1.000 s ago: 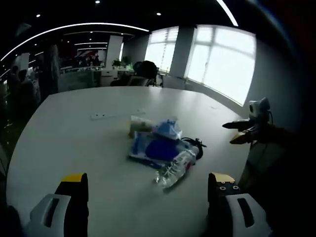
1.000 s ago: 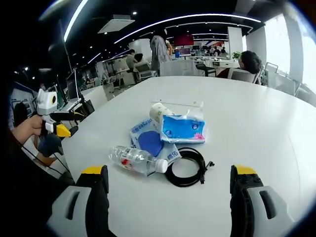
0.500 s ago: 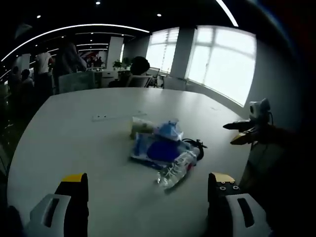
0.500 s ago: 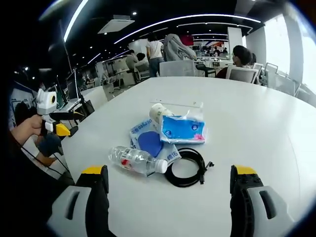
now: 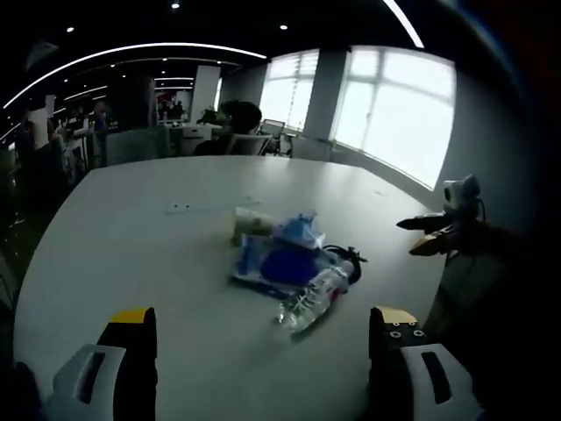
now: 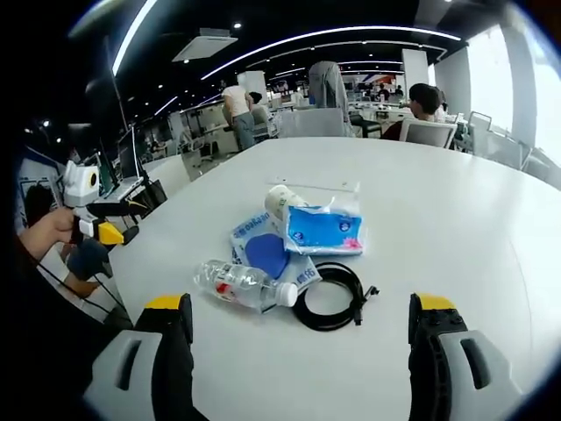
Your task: Arrange the tabletop items into an orderly group along one side of the table until the central work area is clear of visible clutter.
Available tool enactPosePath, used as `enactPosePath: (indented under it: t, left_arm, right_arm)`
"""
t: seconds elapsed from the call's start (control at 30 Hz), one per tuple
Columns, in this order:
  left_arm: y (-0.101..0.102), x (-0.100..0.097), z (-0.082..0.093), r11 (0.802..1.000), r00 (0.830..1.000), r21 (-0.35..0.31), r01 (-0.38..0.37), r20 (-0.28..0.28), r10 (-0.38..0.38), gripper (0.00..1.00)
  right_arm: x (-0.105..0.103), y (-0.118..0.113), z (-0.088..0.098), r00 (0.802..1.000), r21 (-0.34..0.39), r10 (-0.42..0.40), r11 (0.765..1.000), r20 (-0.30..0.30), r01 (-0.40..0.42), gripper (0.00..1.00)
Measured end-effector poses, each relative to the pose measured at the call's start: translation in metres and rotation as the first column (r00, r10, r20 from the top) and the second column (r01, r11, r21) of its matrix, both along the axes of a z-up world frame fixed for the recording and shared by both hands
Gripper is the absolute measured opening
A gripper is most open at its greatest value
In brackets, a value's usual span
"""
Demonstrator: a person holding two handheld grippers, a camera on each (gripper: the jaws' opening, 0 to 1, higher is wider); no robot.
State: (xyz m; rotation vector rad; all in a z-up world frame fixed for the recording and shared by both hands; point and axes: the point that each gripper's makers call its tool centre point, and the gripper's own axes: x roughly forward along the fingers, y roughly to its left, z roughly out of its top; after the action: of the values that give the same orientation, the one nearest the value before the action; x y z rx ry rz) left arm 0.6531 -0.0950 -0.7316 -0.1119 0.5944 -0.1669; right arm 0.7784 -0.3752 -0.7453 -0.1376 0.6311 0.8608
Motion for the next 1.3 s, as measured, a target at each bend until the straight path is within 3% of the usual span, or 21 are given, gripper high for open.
enactPosePath:
  t: [0.4,1.3]
  left_arm:
    - [-0.013,-0.002,0.004,1.0,1.0,0.005,0.014,-0.006,-0.014,1.0]
    - [-0.016,-0.001,0.005,0.999,0.999,0.009,0.05,-0.015,-0.05,1.0]
  right_arm:
    - [-0.003,-0.003,0.001,1.0,-0.001,-0.009,1.0,0.004,0.009,0.99]
    - [-0.002,-0.011,0.0,1.0,0.0,-0.018,1.0,-0.007,0.018,0.99]
